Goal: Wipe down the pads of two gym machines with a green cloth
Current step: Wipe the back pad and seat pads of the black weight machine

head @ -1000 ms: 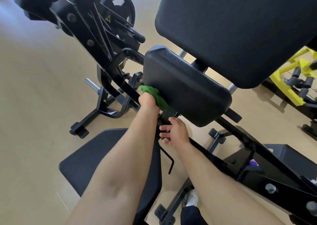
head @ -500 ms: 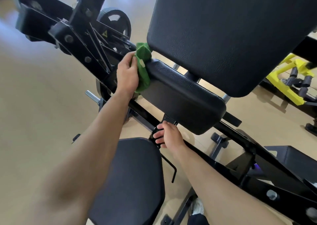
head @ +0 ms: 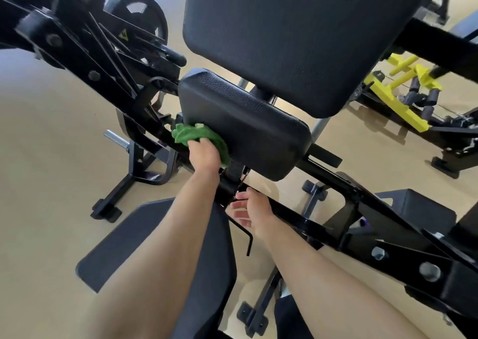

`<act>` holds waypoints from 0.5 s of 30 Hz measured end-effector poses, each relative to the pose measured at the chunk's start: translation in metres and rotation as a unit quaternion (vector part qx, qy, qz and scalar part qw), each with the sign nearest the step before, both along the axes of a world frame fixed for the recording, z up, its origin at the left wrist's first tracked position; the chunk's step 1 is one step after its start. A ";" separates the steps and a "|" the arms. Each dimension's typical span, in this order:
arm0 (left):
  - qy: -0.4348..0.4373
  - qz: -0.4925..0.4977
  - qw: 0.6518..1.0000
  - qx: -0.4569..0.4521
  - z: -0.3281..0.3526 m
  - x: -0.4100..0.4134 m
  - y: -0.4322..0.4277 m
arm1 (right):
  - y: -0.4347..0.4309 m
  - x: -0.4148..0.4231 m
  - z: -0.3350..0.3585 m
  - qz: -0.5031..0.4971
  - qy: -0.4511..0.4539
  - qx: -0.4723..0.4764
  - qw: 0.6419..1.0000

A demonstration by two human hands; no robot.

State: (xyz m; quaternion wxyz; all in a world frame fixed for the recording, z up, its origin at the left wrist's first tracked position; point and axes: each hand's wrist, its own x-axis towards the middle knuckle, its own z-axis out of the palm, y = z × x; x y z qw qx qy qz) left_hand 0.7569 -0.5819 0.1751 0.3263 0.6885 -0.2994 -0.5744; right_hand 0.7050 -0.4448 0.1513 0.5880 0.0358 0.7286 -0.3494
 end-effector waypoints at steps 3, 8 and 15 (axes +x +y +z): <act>-0.024 -0.049 0.998 0.024 0.020 -0.027 0.051 | 0.011 -0.012 0.008 -0.110 -0.010 -0.016 0.994; -0.024 -0.261 0.964 0.043 0.041 -0.056 0.132 | 0.021 -0.036 0.022 -0.368 -0.071 -0.148 0.915; -0.044 -0.351 0.934 -0.041 0.069 -0.034 0.129 | 0.042 -0.048 0.066 -0.359 -0.050 -0.269 0.892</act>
